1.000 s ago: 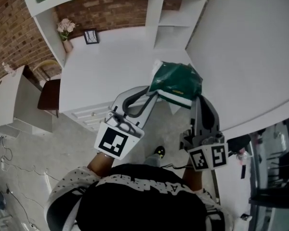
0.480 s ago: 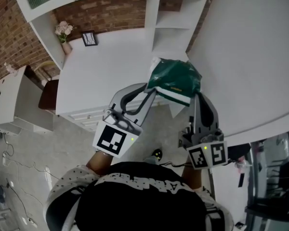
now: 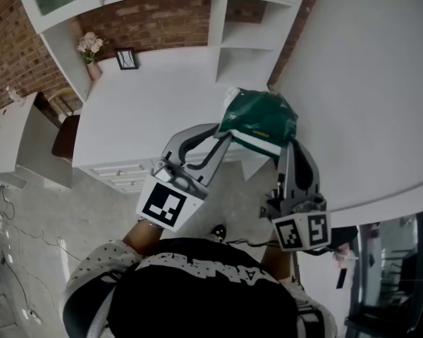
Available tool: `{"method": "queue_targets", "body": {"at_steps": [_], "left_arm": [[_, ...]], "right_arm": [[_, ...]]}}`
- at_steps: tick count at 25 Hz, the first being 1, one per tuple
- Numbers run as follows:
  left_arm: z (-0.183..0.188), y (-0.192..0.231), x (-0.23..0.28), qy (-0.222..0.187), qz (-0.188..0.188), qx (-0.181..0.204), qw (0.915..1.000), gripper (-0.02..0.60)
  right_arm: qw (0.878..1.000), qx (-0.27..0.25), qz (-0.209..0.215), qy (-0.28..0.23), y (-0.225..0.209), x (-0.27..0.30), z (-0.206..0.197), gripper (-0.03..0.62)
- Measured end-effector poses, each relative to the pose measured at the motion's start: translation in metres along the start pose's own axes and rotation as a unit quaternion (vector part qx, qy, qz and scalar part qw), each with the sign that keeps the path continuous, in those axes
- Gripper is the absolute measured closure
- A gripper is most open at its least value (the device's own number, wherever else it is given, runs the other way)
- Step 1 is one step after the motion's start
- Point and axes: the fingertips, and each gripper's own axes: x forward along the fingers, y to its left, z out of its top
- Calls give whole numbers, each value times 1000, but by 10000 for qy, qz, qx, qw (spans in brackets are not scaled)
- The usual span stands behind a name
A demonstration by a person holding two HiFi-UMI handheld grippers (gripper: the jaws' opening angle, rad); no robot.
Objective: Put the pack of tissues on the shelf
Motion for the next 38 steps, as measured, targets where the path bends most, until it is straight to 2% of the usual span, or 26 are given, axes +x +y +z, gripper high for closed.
{"method": "queue_targets", "body": {"at_steps": [12, 27, 38], "left_arm": [[-2, -32, 45, 179, 243, 251, 9992, 488], [-16, -30, 50, 130, 84, 126, 9998, 488], [-19, -39, 85, 37, -58, 8, 10000, 488]], "right_arm": [[9994, 206, 277, -52, -56, -8, 5, 562], [9998, 149, 95, -131, -61, -9, -2, 562], [9999, 35, -67, -129, -92, -6, 7, 562]]}}
